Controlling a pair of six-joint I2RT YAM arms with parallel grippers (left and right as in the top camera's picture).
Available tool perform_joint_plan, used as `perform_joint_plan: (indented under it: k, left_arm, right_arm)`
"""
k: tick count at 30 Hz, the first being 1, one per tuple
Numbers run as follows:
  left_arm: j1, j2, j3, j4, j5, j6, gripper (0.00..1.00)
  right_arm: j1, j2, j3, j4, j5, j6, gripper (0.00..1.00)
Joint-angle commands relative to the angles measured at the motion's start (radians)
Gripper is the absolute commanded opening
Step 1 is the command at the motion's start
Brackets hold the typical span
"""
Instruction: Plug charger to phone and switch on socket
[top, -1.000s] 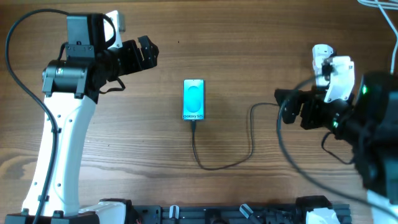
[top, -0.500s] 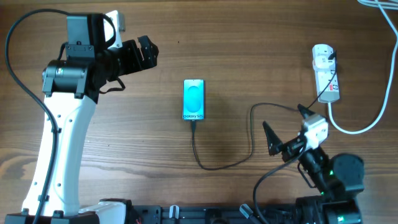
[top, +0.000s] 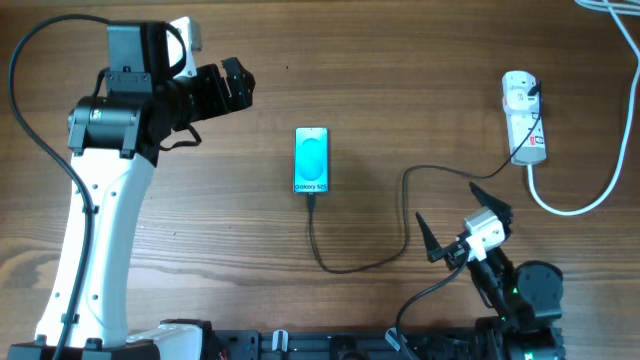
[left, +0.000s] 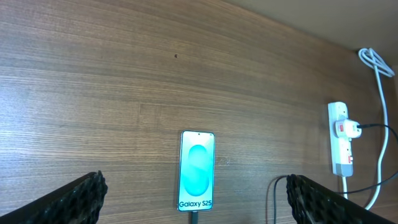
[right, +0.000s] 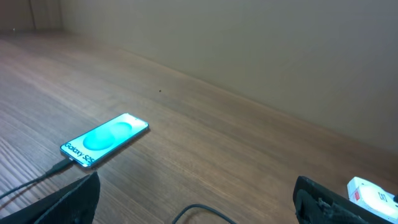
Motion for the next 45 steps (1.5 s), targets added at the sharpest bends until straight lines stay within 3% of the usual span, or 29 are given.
perform_joint_plan:
  k: [1,9,13,15,38,42,45]
  left_arm:
    - [0.000,-0.008,0.000,0.003,-0.006,0.002,1.00]
    - [0.000,-0.008,0.000,0.003,-0.006,0.002,1.00]
    - [0.000,-0.008,0.000,0.003,-0.006,0.002,1.00]
    - [0.000,-0.008,0.000,0.003,-0.006,0.002,1.00]
    - [0.002,-0.008,0.000,-0.005,-0.006,0.002,1.00]
    - [-0.007,-0.069,-0.031,0.008,-0.029,0.003,1.00]
    - [-0.022,-0.172,-0.142,0.122,-0.050,0.007,1.00]
  right_arm:
    - [0.005,-0.016,-0.007,0.006,-0.016,-0.016,1.00]
    - [0.005,-0.016,-0.010,0.018,-0.016,-0.018,1.00]
    - [0.005,-0.016,-0.074,0.199,-0.016,-0.019,0.99]
    - [0.005,-0.016,-0.080,0.212,-0.015,-0.020,1.00]
    - [0.006,-0.015,-0.080,0.208,-0.016,-0.020,1.00]
    - [0.006,-0.015,-0.080,0.208,-0.016,-0.020,1.00]
    - [0.006,-0.015,-0.080,0.208,-0.016,-0.020,1.00]
